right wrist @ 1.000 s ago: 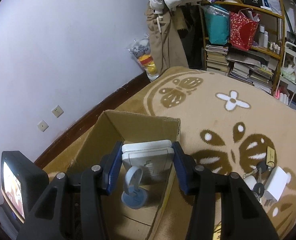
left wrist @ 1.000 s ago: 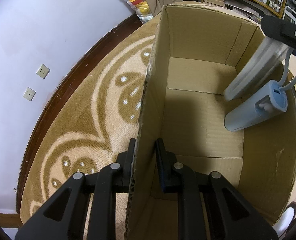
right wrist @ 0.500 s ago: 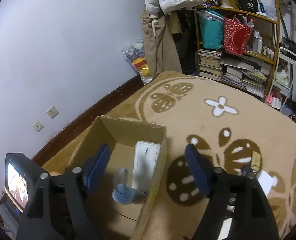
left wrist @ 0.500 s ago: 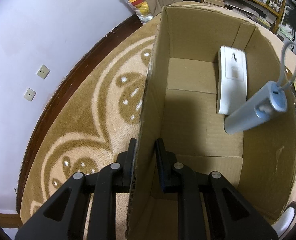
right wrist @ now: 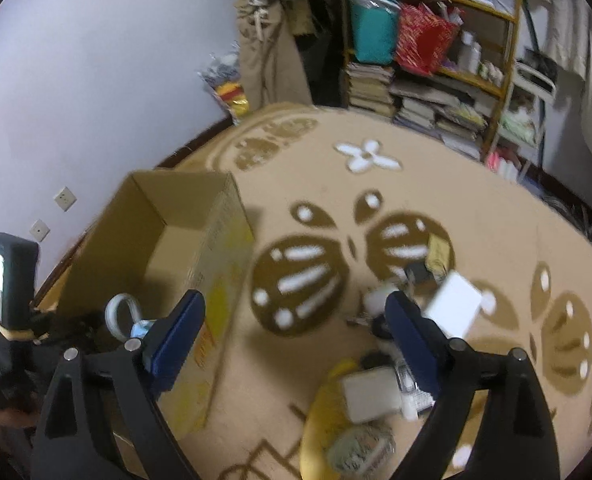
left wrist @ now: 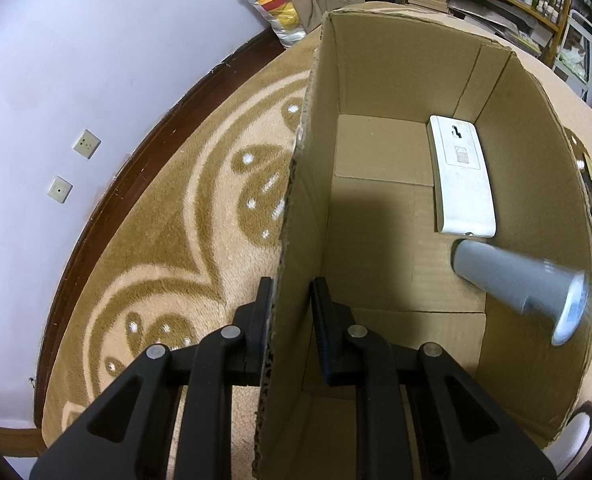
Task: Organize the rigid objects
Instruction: 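Carry the white wall plate into the box and release it with the right gripper, then return the right gripper to the pile and grasp the cartoon-printed clear case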
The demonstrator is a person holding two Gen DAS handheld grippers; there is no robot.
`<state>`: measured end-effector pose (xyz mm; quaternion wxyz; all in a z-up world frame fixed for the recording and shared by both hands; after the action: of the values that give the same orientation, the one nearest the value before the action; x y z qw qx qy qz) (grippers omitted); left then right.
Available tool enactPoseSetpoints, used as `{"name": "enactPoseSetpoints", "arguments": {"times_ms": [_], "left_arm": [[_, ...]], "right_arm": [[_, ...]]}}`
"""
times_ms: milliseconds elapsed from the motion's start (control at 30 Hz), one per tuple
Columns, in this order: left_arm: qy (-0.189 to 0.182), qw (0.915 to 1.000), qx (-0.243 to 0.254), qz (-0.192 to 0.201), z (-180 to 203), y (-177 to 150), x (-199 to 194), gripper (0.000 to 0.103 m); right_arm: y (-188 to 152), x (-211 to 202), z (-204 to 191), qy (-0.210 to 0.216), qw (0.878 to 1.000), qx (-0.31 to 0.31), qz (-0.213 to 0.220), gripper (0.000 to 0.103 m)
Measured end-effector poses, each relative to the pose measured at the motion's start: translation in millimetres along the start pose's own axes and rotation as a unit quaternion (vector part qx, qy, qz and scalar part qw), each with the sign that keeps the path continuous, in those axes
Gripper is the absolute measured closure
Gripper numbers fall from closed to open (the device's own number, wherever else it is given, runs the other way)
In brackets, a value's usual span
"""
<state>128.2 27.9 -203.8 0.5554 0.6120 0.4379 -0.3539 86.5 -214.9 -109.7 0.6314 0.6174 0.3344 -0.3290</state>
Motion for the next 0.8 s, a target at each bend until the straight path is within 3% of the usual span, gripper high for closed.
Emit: {"name": "enactPoseSetpoints", "arguments": {"times_ms": [800], "left_arm": [[0.0, 1.0, 0.001, -0.003, 0.9, -0.2, 1.5, 0.085]], "right_arm": [[-103.0, 26.3, 39.3, -0.007, 0.99, 0.101, -0.097, 0.007]]}}
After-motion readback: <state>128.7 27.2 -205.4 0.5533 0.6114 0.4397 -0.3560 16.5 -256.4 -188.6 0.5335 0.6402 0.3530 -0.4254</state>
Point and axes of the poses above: each gripper's, at about its wrist camera, not at the fingertips, and x roughly the way its jaws point, z to its right, y to its top, the point moved 8 cm from there along x, roughly the way its jaws point, and after that the axes turned 14 degrees about -x, right-handed, at the moved point
